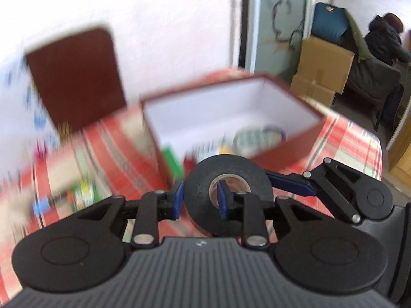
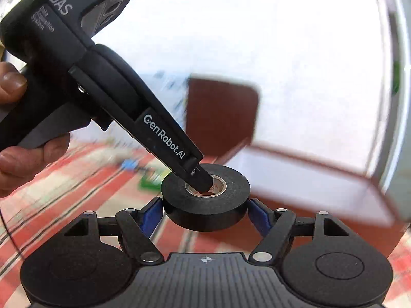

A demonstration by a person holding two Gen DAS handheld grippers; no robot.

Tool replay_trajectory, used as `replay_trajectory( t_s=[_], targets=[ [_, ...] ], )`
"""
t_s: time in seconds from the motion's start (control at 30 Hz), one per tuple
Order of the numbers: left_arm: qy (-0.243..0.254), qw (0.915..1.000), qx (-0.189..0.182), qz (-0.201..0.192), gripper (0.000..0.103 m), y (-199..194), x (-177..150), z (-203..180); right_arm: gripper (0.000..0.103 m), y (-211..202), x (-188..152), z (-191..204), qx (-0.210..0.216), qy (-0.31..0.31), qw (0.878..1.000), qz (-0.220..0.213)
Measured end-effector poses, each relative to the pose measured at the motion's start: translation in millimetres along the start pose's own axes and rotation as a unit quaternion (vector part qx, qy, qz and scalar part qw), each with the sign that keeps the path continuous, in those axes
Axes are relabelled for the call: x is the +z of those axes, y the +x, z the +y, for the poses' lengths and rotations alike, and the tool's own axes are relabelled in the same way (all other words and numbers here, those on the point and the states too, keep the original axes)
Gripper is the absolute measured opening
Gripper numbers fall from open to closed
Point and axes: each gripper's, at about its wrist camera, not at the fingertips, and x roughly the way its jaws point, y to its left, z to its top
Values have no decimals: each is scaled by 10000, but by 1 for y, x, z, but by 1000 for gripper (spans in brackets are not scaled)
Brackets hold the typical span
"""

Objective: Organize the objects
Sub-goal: 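Lower the black tape roll into the brown box and release it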

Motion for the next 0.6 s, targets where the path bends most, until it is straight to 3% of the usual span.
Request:
replay_trajectory(
  t_s=[0.13, 0.33, 0.43, 0.53, 0.6],
  targets=[
    [276, 9993, 135, -222, 30, 22, 30, -13, 70, 15, 13, -29, -296, 64, 9995, -113],
    [-117, 9998, 118, -145, 32, 70, 52, -15, 70, 54, 14, -71, -539, 267, 9980, 181],
    [-297, 9983, 463, -181, 52, 95, 59, -18, 67, 85, 12, -86, -811, 280, 9959, 299],
    [-487, 9971, 579, -8, 52, 102, 57, -14, 68, 103, 11, -99, -992, 433, 9933, 394],
    [-487, 9973, 538, -66, 52, 95, 51, -13, 69, 93, 6, -103, -935, 544, 9937, 284]
  ],
)
